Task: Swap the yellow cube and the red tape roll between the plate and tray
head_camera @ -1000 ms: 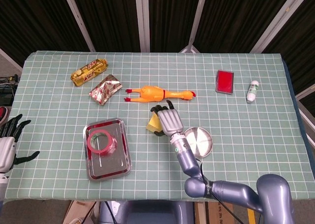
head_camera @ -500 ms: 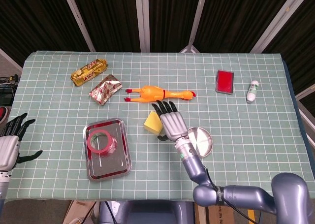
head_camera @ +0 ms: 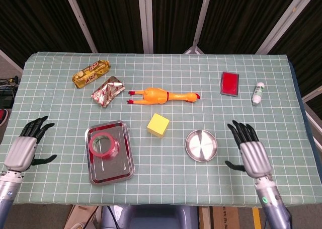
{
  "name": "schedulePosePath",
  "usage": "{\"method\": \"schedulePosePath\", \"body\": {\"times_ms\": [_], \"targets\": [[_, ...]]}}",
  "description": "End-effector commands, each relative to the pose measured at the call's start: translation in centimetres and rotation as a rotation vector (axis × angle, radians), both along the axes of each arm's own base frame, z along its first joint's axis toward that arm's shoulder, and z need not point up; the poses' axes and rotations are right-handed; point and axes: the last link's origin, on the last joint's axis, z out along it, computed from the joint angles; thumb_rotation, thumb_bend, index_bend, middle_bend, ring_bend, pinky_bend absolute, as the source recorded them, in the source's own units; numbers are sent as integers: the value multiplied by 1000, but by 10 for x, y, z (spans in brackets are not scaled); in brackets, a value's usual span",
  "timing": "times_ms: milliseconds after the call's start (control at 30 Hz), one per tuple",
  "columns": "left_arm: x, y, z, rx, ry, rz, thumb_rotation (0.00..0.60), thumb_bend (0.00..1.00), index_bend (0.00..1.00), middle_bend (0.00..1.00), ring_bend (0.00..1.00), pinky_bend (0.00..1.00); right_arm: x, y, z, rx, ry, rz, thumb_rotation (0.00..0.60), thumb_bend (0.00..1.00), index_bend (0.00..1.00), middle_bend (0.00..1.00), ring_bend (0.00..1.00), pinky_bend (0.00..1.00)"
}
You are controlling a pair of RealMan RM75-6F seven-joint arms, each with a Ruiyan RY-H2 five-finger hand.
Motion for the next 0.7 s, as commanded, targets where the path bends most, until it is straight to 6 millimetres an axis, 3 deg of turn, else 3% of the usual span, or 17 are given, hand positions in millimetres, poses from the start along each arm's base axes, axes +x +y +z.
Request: {"method": "schedulePosePath", "body": {"times_ms": [33, 400, 700], "targets": [[18, 18, -16, -78, 46, -43, 600, 0, 163, 0, 0, 75, -36, 29, 16, -41, 47, -31, 600, 0, 48, 0, 0, 0], [61, 54, -64, -272, 177, -85, 600, 0, 160, 0, 0, 75, -50, 25, 25, -103, 55, -65, 600, 0, 48, 0, 0, 0], [78, 61, -101, -350, 219, -98, 600, 0, 159, 0, 0, 75, -50, 26, 26, -119, 41, -72, 600, 0, 47, 0, 0, 0]]}}
